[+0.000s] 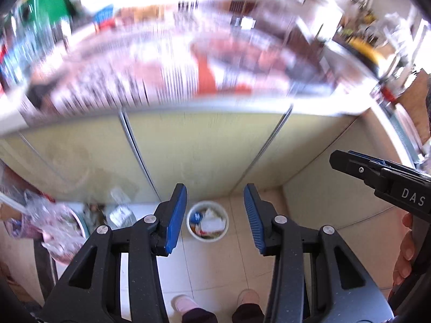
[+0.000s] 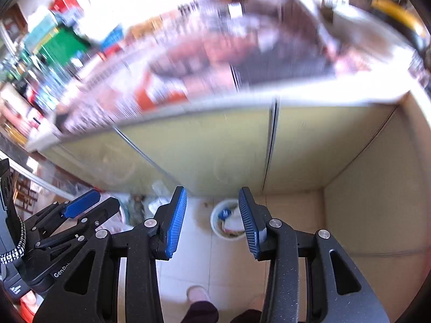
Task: Collect trash
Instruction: 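Raise both tools back to the counter toward the small dark bottle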
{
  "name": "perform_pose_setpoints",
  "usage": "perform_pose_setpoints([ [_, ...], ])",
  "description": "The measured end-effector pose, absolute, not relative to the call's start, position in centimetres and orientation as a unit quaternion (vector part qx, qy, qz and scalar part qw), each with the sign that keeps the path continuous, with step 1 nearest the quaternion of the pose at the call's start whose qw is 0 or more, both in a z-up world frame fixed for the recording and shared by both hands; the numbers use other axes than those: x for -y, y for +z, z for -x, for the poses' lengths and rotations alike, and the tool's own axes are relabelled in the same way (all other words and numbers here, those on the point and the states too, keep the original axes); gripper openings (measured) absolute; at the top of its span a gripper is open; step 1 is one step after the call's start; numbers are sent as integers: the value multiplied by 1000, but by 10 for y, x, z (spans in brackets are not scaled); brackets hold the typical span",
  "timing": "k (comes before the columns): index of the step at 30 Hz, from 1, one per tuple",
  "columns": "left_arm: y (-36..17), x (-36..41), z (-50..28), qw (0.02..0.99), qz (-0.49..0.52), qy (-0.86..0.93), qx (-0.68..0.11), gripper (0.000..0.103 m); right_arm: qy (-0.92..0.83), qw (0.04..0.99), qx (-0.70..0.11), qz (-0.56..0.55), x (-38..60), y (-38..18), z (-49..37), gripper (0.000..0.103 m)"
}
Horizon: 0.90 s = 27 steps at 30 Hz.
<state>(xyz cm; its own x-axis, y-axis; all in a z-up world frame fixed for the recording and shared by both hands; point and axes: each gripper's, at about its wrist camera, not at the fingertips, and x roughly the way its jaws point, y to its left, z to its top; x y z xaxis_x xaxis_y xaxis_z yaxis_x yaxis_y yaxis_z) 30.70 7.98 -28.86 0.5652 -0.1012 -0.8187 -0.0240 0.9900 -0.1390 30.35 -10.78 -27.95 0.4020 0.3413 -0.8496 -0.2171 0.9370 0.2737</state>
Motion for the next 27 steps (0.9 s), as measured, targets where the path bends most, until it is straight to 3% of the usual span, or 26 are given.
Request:
perform_pose_setpoints([
  [7,-176,-108,-275,919,63,-26,-389,50,147,882,-441,-72,97,-162,-265,37],
  [13,-107,-126,-251,942,63,-21,-328,58,132,916,-371,-80,91,-96,-239,47],
  [19,-69,-136,-248,954,52,-20,-293,70,110,937,-322,-78,91,-59,-235,69],
  [21,-61,-136,-252,956,47,-18,-287,83,103,941,-312,-79,92,-51,-237,76],
  [24,-55,-136,-262,961,45,-14,-273,97,95,947,-298,-78,93,-43,-244,81],
  [27,-53,-134,-280,963,45,-10,-265,97,93,951,-287,-69,96,-43,-258,82],
])
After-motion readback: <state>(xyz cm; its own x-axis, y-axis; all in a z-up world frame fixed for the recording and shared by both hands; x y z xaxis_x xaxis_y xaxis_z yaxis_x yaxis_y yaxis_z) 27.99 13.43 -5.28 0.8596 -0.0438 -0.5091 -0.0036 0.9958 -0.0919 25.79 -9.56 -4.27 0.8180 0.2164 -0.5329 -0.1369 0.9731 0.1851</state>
